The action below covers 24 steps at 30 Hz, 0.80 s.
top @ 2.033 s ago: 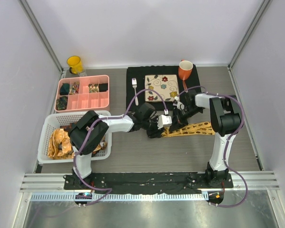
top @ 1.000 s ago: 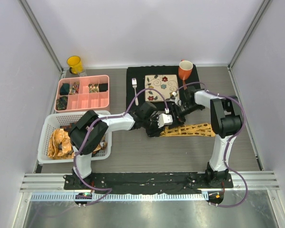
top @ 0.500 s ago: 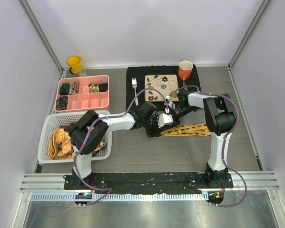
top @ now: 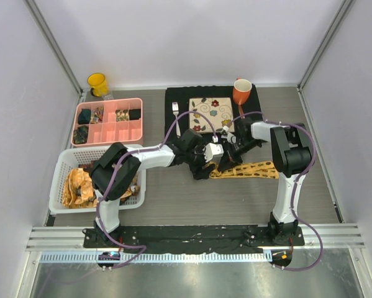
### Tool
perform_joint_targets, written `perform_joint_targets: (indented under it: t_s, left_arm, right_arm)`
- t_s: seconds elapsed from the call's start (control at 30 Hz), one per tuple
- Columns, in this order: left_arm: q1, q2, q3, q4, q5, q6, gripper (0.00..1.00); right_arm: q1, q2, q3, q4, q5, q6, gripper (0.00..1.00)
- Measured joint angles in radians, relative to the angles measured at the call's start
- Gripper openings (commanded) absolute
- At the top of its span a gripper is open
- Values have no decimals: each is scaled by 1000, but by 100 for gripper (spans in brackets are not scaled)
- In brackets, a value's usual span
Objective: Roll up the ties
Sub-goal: Roll the tie at the center of the board.
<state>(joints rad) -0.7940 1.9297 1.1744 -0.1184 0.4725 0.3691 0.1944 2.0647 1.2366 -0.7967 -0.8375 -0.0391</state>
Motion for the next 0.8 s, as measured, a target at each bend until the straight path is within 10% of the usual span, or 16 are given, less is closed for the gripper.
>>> perform_joint_targets:
  t_s: [0.3, 0.63, 0.8]
  left_arm:
    - [0, 19, 14, 75, 56, -85, 81]
    - [-10, 79, 37, 130, 89, -95, 35]
    - [-6, 23, -42, 161, 50, -3, 29]
  right_arm:
    - [8, -53, -32, 40, 75, 13, 1]
    - [23, -55, -14, 43, 95, 30, 2]
    - [47, -28, 61, 13, 105, 18, 27]
